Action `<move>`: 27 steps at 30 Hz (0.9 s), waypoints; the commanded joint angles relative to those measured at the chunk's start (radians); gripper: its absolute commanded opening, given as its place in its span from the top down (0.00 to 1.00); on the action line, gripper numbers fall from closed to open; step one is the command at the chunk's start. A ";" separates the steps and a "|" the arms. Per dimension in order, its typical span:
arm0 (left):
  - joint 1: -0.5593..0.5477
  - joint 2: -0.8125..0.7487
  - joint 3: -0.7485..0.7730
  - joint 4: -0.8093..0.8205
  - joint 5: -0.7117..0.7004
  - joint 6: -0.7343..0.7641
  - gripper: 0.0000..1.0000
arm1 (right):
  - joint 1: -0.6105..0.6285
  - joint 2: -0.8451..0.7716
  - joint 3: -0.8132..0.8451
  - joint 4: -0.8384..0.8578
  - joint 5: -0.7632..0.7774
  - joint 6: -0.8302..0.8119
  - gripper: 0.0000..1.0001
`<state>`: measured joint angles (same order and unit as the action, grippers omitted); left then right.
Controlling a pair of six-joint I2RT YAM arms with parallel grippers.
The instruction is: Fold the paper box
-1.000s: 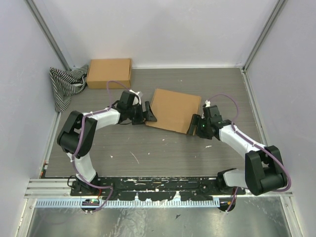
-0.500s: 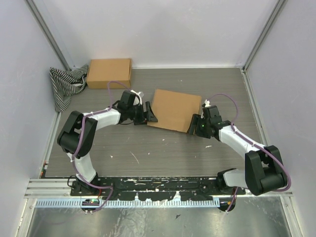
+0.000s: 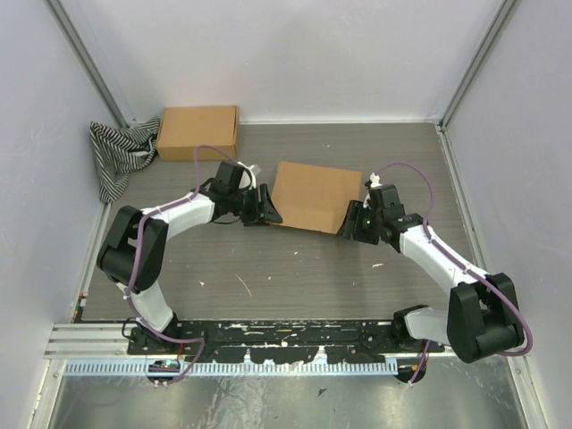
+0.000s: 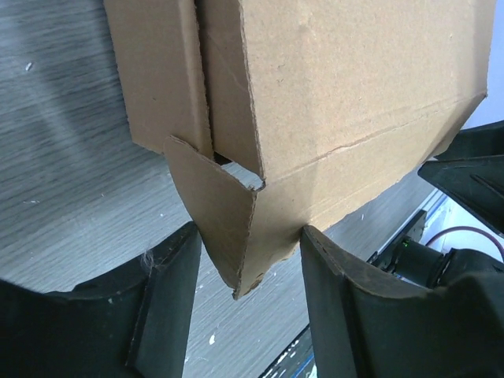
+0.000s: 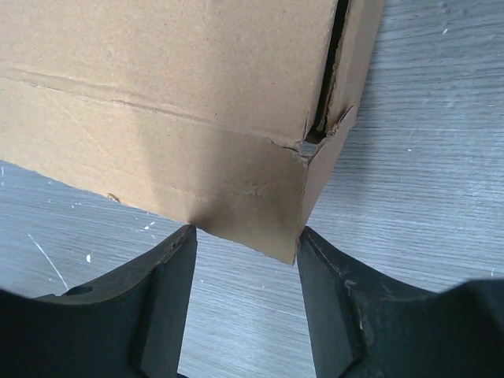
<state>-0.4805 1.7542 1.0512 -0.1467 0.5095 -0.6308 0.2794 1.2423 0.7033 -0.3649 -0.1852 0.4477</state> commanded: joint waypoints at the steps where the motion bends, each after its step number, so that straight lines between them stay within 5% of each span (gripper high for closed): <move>1: -0.004 -0.031 0.033 -0.032 0.068 -0.017 0.42 | 0.004 -0.035 0.066 -0.003 -0.069 0.015 0.43; 27: -0.003 -0.045 0.213 -0.415 0.121 0.069 0.42 | 0.005 0.079 0.218 -0.275 -0.235 -0.025 0.43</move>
<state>-0.4786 1.7493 1.2289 -0.4931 0.5911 -0.5873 0.2790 1.3289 0.8715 -0.6258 -0.3412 0.4358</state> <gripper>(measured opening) 0.578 0.570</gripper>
